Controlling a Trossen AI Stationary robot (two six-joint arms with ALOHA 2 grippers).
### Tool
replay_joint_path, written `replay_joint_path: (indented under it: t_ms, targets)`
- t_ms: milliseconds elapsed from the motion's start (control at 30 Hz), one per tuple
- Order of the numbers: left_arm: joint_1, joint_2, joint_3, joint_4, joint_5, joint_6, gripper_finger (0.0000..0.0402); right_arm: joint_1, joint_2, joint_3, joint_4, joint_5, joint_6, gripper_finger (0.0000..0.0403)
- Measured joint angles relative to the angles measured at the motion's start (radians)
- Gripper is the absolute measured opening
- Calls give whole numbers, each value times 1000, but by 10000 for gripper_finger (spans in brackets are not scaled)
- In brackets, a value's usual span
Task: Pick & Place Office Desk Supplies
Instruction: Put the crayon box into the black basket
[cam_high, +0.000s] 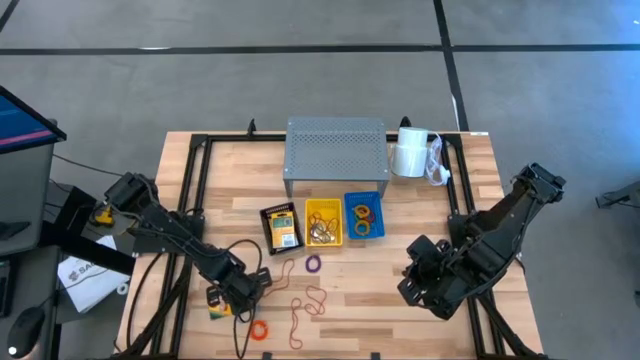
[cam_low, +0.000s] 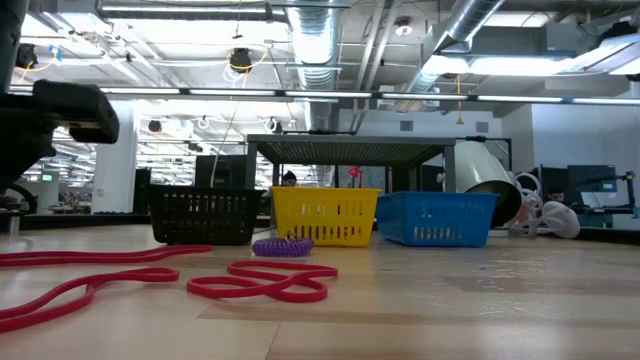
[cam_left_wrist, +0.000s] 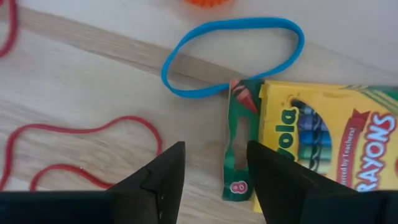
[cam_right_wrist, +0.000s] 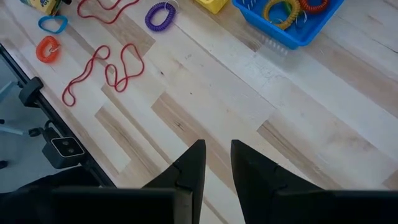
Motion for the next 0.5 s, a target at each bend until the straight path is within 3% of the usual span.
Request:
replay_joint_path:
  t_ms: [333,500]
  targets:
    - [-6,-2,-38,39,2,0,166,27,0,0,-1,0,1,74]
    - [-6,-2,-39,35,4,-1,138,27,0,0,0,0,2,74]
